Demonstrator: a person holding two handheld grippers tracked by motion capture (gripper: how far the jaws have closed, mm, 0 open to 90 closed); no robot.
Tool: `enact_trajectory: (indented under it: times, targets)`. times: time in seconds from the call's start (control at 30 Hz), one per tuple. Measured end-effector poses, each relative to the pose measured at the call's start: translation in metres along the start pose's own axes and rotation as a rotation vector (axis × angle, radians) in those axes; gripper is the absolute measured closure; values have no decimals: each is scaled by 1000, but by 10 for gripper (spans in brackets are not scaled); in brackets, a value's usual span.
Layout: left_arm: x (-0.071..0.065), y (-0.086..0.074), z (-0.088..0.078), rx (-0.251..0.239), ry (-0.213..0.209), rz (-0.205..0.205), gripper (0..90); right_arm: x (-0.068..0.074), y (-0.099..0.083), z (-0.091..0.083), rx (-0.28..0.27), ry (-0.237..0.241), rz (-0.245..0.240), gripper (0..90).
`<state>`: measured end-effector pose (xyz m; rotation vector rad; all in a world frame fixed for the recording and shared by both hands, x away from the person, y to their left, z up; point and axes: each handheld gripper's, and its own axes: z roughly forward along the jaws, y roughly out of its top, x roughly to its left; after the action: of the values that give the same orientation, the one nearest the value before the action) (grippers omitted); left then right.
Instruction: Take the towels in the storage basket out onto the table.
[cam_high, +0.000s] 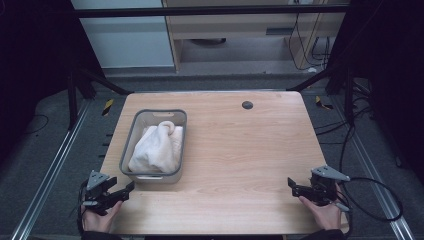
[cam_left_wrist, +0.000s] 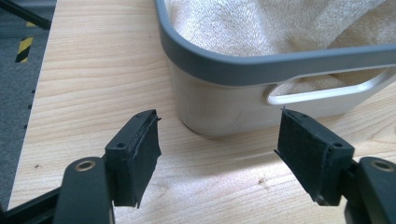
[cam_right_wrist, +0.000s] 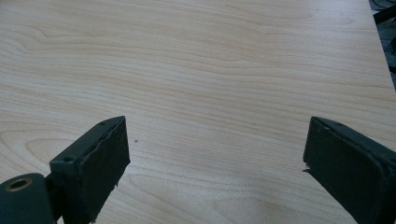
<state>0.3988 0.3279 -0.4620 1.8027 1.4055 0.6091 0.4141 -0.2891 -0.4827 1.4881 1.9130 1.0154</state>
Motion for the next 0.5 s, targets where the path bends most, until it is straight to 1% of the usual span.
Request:
enact_trajectory:
  times: [0.07, 0.1, 0.33, 0.5]
  targets:
    - [0, 1, -2, -14, 3, 4, 284, 1, 0, 0, -1, 0, -3, 74]
    - [0, 1, -2, -14, 3, 4, 279, 1, -1, 1, 0, -5, -17, 74]
    - [0, 10, -11, -52, -12, -20, 250, 2, -1, 2, 13, -7, -24, 77]
    - [0, 14, -14, -56, -15, -18, 232, 1, -2, 3, 16, -3, -25, 81]
